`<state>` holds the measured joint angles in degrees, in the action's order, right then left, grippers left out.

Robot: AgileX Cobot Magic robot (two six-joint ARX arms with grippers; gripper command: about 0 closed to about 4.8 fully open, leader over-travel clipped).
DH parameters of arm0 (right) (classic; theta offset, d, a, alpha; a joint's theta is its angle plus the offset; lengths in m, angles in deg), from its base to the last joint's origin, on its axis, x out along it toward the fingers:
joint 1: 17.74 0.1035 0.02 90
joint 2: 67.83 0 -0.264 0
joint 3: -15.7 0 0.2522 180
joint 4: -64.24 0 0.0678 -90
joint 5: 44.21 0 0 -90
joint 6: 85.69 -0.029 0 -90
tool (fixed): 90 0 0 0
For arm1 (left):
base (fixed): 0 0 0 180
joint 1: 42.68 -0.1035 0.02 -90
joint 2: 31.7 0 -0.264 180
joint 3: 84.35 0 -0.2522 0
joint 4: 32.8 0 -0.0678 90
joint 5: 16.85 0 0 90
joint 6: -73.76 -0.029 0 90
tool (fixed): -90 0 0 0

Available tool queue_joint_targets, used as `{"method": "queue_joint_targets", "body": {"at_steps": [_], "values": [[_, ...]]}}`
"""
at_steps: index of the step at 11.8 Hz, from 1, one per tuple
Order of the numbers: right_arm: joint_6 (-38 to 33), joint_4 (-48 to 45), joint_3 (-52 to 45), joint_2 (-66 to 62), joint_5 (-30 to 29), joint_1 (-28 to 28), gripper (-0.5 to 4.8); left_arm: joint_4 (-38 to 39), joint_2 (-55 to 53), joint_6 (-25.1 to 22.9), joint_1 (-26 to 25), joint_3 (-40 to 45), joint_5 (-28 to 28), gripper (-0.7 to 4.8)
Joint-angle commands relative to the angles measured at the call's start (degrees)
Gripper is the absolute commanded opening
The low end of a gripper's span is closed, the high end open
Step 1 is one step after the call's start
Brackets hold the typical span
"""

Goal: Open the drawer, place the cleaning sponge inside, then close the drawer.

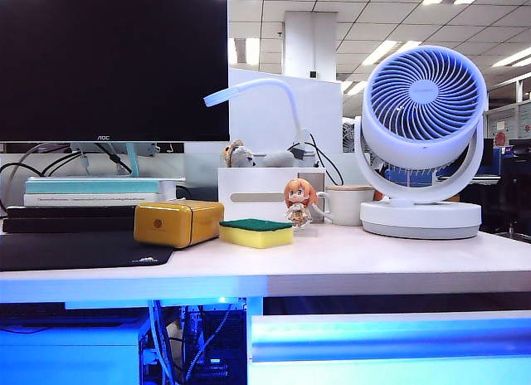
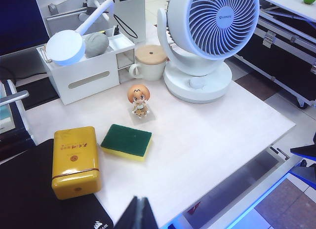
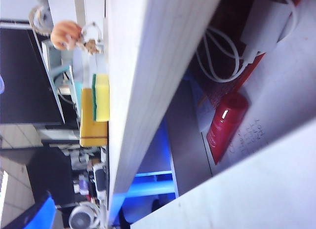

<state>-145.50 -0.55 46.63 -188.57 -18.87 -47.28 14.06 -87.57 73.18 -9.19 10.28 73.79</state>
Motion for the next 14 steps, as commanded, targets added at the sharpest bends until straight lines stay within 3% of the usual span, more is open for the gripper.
{"method": "queue_joint_targets", "body": {"at_steps": [1, 5, 6, 8, 10, 11, 12, 13, 14], "values": [[-0.63, -2.14, -1.44, 0.72, -1.38, -5.68, 4.79, -0.61, 0.09, -0.31, -0.07, -0.26, 0.02, -0.05], [-2.82, -2.27, -1.99, 0.85, -0.37, -13.75, 4.79, -0.66, 0.09, -0.31, -0.07, -0.26, 0.02, -0.05], [-3.15, -2.25, -1.99, 0.85, 0.55, -16.50, 4.79, -0.66, 0.09, -0.31, -0.07, -0.26, 0.00, -0.05], [-4.37, -2.49, -1.97, 0.85, 1.36, -27.15, 4.79, -0.68, 0.09, -0.31, -0.07, -0.26, 0.00, -0.05], [-6.54, -2.67, -0.83, 1.57, 5.49, -29.99, 4.79, -0.98, 0.09, -0.31, -0.07, -0.26, 0.02, -0.05], [-8.24, -2.71, 0.48, 2.27, 5.42, -29.73, 3.63, -1.01, 0.09, -0.31, -0.07, -0.26, 0.02, -0.05], [-14.14, -2.71, 3.32, 3.52, 6.34, -28.28, 1.77, -1.01, 0.09, -0.31, -0.07, -0.26, 0.02, -0.05], [-18.60, -2.71, 5.33, 4.02, 7.15, -26.18, 0.84, -1.05, 0.09, -0.31, -0.07, -0.26, 0.02, -0.05], [-18.64, -2.71, 6.97, 4.96, 7.15, -24.68, 0.55, -1.05, 0.09, -0.31, -0.07, -0.26, 0.04, -0.05]]}}
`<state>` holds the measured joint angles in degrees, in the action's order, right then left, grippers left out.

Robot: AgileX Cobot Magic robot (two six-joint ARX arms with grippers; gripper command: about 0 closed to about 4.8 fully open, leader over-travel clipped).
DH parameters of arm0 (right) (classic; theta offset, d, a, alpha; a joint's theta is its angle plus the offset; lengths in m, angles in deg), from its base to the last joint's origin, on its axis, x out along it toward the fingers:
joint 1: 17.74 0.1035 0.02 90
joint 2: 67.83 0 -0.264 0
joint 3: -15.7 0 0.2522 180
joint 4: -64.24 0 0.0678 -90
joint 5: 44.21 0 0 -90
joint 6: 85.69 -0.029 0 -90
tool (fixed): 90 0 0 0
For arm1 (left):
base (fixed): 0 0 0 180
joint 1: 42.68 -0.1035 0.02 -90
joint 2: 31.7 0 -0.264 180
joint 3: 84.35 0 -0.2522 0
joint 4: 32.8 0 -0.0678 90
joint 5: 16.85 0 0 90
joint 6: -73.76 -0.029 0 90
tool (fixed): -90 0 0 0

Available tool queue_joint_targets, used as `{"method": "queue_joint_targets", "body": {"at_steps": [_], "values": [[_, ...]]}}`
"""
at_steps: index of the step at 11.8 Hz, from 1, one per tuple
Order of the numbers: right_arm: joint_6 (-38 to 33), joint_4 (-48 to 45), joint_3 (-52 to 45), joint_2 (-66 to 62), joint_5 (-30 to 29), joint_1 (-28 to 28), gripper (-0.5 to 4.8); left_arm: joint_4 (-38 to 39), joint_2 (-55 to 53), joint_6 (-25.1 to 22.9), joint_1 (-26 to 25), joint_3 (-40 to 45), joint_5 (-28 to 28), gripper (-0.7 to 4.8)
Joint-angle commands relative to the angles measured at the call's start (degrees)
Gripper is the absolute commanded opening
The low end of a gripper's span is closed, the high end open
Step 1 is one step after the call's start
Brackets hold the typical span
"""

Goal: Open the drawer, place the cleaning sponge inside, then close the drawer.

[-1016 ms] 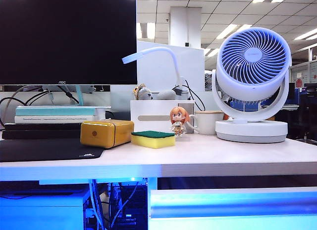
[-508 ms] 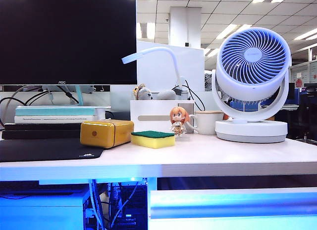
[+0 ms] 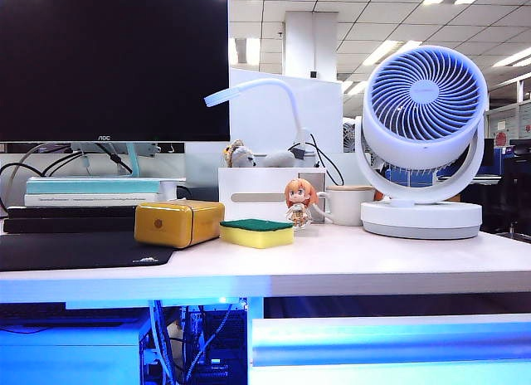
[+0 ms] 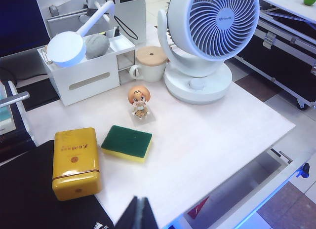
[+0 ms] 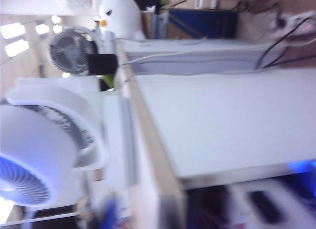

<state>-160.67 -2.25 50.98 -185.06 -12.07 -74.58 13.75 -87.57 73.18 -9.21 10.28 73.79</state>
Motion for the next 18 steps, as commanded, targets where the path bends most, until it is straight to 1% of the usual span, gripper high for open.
{"method": "queue_joint_targets", "body": {"at_steps": [1, 2, 3, 5, 6, 7, 8, 10, 11, 12, 13, 14, 15, 16, 17, 18], "values": [[-3.43, -1.01, 4.85, 4.11, 1.31, 4.81, -0.01, -0.74, 0.11, -0.33, -0.04, -0.28, 0.02, -0.05], [-1.57, -0.96, 11.45, 12.79, 5.51, 10.40, -0.01, -1.22, 0.09, -0.31, -0.04, -0.26, 0.04, -0.05], [-1.14, -0.83, 15.08, 16.66, 5.27, 12.50, -0.02, -2.51, 0.09, -0.31, -0.04, -0.26, 0.07, -0.04], [-1.11, -0.59, 17.11, 19.67, 5.38, 14.58, -0.02, -3.10, 0.09, -0.31, -0.04, -0.28, 0.24, -0.05], [-1.03, 0.09, 18.88, 23.21, 5.92, 17.79, -0.02, -3.28, 0.09, -0.31, -0.04, -0.28, 0.26, -0.05], [6.38, 10.75, 22.40, 32.65, 10.43, 27.67, -0.02, -3.30, 0.09, -0.31, -0.04, -0.28, 0.68, -0.05], [13.33, 19.74, 24.39, 35.95, 10.67, 31.36, -0.02, -3.37, 0.09, -0.31, -0.04, -0.28, 0.68, -0.05], [25.83, 34.27, 26.91, 39.95, 11.10, 36.09, -0.02, -3.43, 0.09, -0.31, -0.04, -0.28, 0.68, -0.05], [38.32, 47.91, 28.06, 43.41, 13.35, 40.89, -0.02, -3.50, 0.09, -0.31, -0.04, -0.28, 0.66, -0.05], [48.81, 59.34, 28.11, 45.66, 16.15, 45.75, -0.03, -4.02, 0.09, -0.31, -0.04, -0.28, 0.66, -0.05], [61.16, 73.79, 28.11, 46.29, 22.14, 51.67, -0.02, -5.05, 0.09, -0.31, -0.04, -0.28, 0.68, -0.04], [68.15, 84.35, 28.09, 46.03, 28.83, 56.06, -0.02, -5.31, 0.09, -0.31, -0.04, -0.28, 0.70, -0.05], [70.97, 88.76, 28.02, 45.64, 32.68, 58.14, -0.02, -5.29, 0.09, -0.31, -0.04, -0.28, 0.70, -0.05], [72.06, 91.73, 27.91, 44.98, 35.87, 59.39, -0.02, -5.31, 0.09, -0.31, -0.04, -0.28, 0.79, -0.05], [72.22, 93.85, 27.89, 44.22, 37.99, 60.13, -0.02, -5.33, 0.09, -0.31, -0.04, -0.28, 0.98, -0.05], [72.26, 98.14, 27.87, 41.09, 38.36, 60.83, -0.02, -5.49, 0.09, -0.31, -0.04, -0.28, 1.09, -0.05]]}}
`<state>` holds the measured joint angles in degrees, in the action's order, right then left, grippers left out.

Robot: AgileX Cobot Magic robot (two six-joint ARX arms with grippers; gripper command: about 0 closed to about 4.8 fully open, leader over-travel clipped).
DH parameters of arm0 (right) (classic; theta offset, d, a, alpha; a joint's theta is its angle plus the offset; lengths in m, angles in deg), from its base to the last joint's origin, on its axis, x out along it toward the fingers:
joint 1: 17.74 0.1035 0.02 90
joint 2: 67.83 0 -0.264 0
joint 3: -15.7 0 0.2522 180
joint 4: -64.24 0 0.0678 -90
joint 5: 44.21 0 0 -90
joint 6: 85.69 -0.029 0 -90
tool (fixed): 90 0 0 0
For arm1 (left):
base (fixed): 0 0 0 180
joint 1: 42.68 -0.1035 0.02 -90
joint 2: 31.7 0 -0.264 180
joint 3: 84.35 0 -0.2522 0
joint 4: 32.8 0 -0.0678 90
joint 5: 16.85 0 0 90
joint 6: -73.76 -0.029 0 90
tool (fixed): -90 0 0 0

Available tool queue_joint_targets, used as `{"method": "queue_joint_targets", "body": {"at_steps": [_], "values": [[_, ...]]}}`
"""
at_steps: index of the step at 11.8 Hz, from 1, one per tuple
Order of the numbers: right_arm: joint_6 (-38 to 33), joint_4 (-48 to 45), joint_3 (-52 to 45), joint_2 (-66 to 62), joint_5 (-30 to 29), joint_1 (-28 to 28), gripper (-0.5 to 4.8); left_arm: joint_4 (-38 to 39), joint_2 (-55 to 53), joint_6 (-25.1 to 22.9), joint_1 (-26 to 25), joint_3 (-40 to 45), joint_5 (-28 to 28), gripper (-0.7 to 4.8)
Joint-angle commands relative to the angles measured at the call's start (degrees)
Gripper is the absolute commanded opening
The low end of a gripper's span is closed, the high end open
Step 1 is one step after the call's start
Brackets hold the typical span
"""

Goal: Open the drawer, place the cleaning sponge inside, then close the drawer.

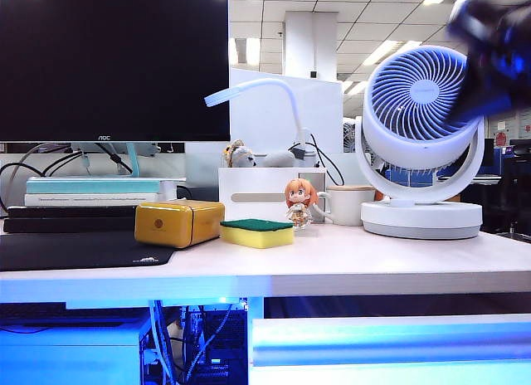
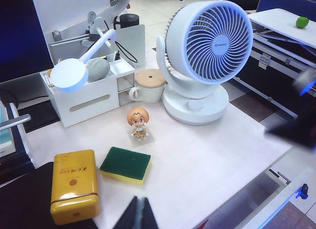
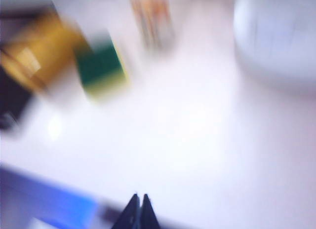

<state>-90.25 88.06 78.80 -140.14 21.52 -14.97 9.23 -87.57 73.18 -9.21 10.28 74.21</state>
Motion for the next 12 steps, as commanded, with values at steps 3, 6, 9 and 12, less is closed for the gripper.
{"method": "queue_joint_targets", "body": {"at_steps": [3, 6, 9, 12], "values": [[1.99, 12.02, -0.09, -12.87, 5.53, 1.22, -0.02, -0.94, 0.09, -0.31, -0.04, -0.28, 0.66, -0.05], [3.76, 10.99, -3.80, -17.75, 10.71, 1.38, -0.02, -1.01, 0.09, -0.52, -0.04, -0.28, 0.66, -0.05], [4.20, 8.35, -4.55, -18.64, 12.70, 1.38, -0.02, -1.03, 0.09, -0.52, -0.04, -0.28, 0.66, -0.04], [5.03, 10.97, -4.55, -21.00, 12.61, 1.73, -0.02, -1.01, 0.09, -0.52, -0.04, -0.28, 0.66, -0.05]]}}
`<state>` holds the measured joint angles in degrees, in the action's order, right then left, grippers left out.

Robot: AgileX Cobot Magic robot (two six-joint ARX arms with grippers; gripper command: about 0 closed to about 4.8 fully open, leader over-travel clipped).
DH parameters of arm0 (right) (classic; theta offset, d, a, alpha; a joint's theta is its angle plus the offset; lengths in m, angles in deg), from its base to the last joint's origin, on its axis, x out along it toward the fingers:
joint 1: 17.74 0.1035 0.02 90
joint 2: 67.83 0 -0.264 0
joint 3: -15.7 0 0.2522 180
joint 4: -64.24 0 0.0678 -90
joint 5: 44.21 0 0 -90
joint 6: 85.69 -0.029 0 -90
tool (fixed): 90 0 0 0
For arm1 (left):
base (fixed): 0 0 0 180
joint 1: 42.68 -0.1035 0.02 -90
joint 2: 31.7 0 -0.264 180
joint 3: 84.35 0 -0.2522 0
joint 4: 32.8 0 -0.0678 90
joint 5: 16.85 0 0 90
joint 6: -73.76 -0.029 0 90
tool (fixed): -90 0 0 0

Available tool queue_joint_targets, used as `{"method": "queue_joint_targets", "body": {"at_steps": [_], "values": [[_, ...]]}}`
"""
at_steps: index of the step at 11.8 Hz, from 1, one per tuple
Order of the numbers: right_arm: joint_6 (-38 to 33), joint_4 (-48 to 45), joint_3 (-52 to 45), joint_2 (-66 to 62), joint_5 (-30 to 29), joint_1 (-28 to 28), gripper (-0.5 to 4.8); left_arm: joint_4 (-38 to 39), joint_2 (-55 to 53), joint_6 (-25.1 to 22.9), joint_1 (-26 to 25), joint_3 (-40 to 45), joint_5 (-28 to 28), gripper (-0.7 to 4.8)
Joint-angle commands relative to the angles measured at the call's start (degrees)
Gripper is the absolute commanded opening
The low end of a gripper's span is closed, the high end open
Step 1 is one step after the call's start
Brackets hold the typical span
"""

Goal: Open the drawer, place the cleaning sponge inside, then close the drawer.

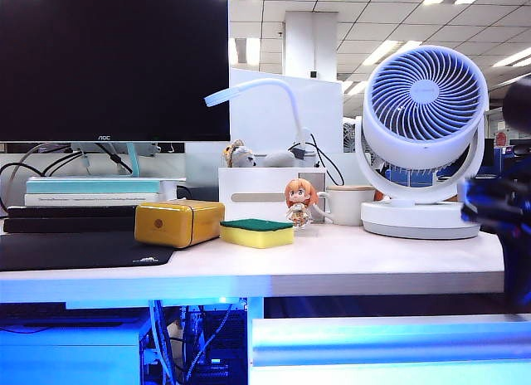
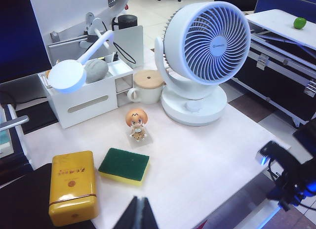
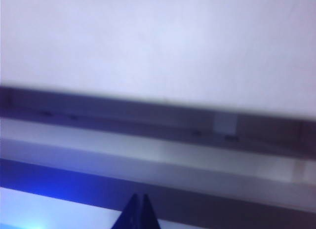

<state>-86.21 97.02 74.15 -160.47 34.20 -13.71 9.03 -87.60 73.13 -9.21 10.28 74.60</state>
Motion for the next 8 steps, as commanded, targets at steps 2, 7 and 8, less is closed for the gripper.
{"method": "queue_joint_targets", "body": {"at_steps": [2, 7, 8], "values": [[2.82, 5.86, 0.17, -0.63, -0.07, 1.16, -0.02, -0.81, 0.11, -0.48, -0.04, -0.28, 0.26, -0.05], [3.32, -3.30, 0.61, 5.33, -8.07, 1.60, -0.01, -0.74, 0.11, -0.48, -0.04, -0.28, 0.26, -0.05], [0.98, -7.67, 2.03, 7.39, -13.42, 1.66, -0.01, -0.74, 0.11, -0.48, -0.04, -0.26, 0.26, -0.04]]}}
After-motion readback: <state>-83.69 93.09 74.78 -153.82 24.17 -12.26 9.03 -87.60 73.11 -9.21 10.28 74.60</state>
